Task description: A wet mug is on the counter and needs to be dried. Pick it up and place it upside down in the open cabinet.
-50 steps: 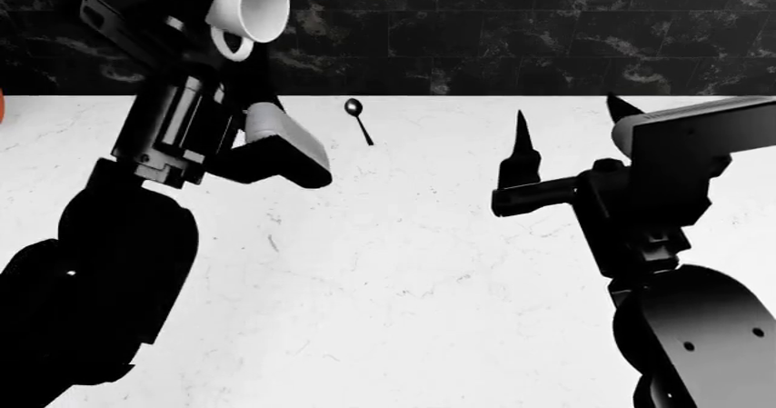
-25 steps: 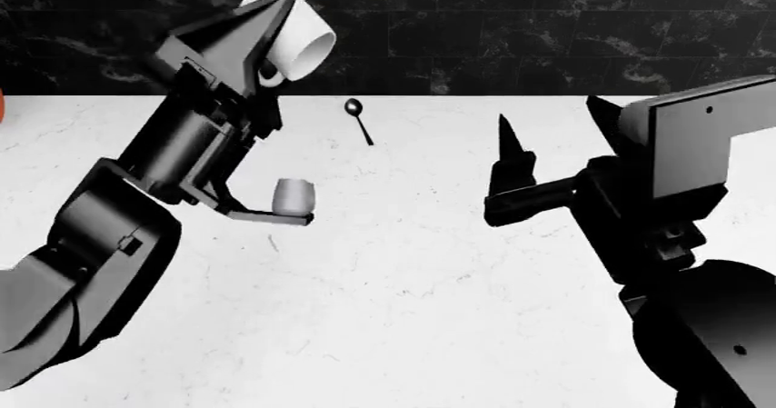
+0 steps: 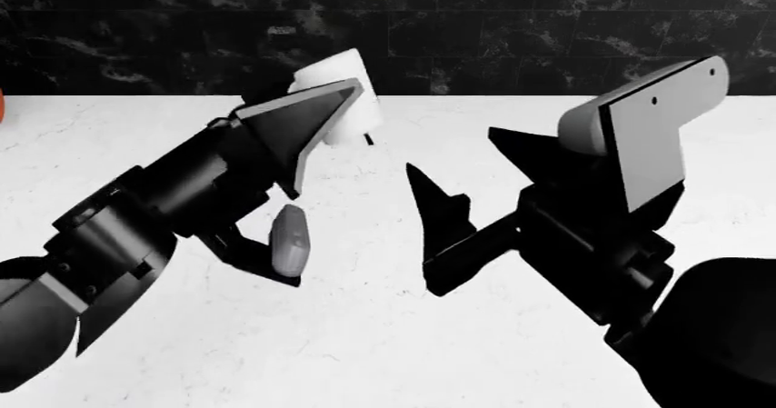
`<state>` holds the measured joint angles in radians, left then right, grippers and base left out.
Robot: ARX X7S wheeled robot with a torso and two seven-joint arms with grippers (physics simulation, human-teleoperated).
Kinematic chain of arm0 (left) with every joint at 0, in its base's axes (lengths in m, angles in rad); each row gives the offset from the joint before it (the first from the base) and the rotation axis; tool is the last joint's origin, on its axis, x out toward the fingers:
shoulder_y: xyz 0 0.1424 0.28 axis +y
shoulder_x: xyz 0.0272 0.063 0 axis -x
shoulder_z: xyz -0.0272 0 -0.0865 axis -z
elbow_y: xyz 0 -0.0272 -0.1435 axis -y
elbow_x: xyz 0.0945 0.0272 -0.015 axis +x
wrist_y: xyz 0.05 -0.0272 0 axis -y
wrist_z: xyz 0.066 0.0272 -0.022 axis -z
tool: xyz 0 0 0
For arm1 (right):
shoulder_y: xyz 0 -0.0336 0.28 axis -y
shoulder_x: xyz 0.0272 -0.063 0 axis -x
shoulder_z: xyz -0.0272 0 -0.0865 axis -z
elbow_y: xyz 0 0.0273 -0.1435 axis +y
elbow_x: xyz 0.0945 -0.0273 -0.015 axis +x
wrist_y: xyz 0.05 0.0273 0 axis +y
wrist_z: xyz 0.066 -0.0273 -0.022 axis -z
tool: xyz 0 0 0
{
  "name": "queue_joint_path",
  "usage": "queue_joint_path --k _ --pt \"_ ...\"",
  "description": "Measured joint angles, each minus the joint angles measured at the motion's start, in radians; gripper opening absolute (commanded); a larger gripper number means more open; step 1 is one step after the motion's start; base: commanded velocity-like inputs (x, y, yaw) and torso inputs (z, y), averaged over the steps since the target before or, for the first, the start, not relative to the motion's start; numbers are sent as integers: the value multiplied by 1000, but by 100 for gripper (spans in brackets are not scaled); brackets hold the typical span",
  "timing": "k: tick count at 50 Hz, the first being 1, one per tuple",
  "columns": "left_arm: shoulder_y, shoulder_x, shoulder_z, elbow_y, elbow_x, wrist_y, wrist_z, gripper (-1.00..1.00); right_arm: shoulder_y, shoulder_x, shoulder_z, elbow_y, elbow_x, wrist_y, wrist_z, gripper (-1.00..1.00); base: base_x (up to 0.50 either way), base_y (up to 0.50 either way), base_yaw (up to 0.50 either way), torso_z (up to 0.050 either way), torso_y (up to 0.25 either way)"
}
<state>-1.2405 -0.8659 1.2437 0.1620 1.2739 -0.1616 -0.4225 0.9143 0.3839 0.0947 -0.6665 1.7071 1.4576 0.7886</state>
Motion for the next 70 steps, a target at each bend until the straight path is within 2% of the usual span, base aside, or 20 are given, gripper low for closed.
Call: queue_joint_path --k 13,31,70 --pt "-35 -12 51 -40 128 66 -67 -100 24 38 -56 24 137 -15 73 100 0 0 0 0 0" --pt "-57 -15 79 -92 203 100 -107 -100 64 97 -124 32 246 -67 140 100 0 0 0 0 0" --pt "-103 -12 67 -65 260 108 -180 -100 30 69 -202 42 192 -77 56 100 0 0 0 0 0"
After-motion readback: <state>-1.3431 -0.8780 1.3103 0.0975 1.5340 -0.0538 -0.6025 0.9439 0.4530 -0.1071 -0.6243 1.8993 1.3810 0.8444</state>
